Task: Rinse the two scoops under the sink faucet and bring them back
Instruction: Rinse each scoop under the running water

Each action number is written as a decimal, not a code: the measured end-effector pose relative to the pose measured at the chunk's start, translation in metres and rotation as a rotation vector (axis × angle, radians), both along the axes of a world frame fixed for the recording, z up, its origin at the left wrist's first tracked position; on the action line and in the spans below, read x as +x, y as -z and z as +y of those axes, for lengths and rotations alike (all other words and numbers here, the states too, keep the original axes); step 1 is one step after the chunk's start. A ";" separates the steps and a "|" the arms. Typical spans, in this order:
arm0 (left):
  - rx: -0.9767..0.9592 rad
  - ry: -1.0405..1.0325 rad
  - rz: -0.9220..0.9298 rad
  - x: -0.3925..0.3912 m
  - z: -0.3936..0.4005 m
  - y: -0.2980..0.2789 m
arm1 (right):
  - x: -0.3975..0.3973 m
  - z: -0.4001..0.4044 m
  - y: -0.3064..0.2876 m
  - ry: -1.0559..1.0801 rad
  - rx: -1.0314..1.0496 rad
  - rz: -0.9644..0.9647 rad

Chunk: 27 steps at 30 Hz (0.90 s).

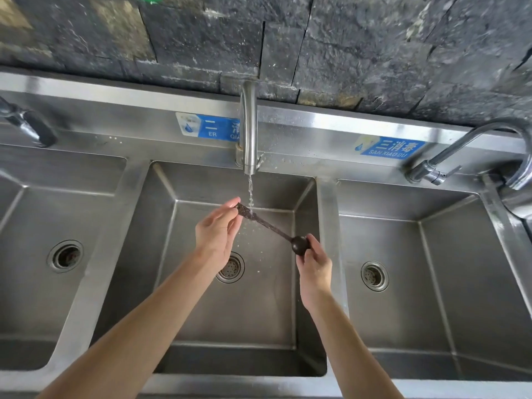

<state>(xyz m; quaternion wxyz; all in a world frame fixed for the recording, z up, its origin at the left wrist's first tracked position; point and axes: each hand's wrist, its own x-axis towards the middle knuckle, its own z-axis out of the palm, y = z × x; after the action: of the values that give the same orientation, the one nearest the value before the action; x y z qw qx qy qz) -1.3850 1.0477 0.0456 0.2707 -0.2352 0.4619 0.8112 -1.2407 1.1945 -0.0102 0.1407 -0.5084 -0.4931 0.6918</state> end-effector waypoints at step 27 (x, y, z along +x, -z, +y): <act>0.048 -0.083 0.176 -0.050 -0.096 -0.009 | -0.078 -0.086 -0.003 -0.040 0.005 0.078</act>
<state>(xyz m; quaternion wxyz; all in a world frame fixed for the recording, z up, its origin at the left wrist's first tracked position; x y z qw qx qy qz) -1.4347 0.9521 0.0542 0.2007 -0.1754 0.4544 0.8500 -1.3192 1.1089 -0.0069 0.1472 -0.4709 -0.4989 0.7125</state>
